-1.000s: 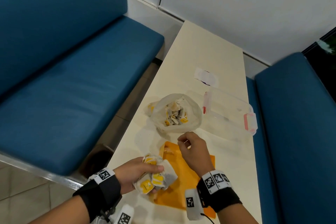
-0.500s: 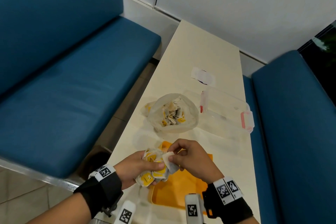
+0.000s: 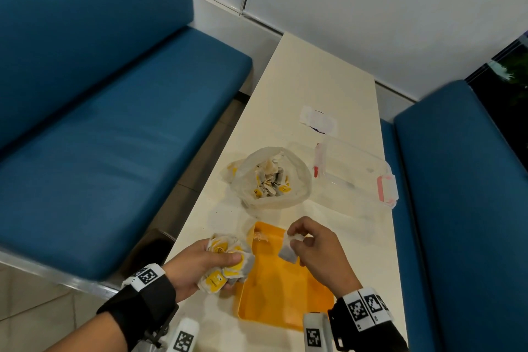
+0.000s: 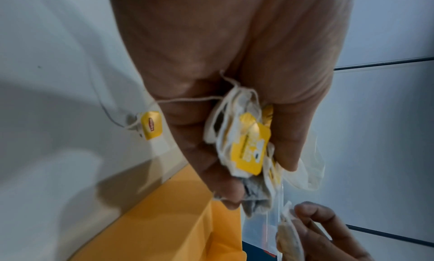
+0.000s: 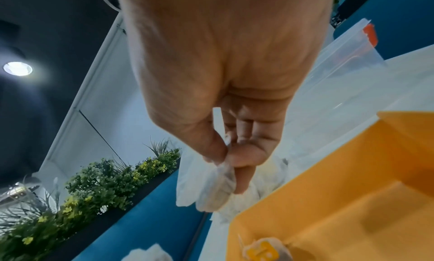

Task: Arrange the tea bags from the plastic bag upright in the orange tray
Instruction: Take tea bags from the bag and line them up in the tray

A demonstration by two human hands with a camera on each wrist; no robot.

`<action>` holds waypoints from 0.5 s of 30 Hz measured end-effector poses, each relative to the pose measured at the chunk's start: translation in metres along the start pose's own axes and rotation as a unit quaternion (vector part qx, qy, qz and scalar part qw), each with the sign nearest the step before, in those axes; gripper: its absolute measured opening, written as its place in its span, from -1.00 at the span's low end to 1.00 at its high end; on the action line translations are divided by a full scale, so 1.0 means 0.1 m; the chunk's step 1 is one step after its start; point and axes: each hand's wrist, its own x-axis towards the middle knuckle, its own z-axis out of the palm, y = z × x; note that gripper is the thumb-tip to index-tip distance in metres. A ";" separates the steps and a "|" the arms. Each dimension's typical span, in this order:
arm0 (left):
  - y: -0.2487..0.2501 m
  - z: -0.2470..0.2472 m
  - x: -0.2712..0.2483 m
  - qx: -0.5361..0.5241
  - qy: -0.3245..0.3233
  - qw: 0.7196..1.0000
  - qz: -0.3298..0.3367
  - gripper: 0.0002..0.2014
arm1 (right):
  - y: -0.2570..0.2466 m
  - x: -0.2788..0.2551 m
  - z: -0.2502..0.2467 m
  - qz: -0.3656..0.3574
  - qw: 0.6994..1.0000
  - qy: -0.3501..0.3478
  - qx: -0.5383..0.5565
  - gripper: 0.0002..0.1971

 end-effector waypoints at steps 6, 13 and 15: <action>-0.02 0.00 -0.05 -0.002 0.001 1.000 -0.001 -0.60 | 0.11 -0.05 0.00 0.032 0.997 -0.022 -0.066 -0.64; -0.01 0.04 -0.06 -0.004 -0.001 1.000 0.001 -0.55 | 0.25 -0.07 0.03 -0.016 0.991 0.002 -0.131 -0.80; -0.02 0.05 -0.05 0.000 0.001 1.000 0.000 -0.52 | 0.28 -0.07 0.07 -0.010 0.991 -0.005 -0.132 -0.81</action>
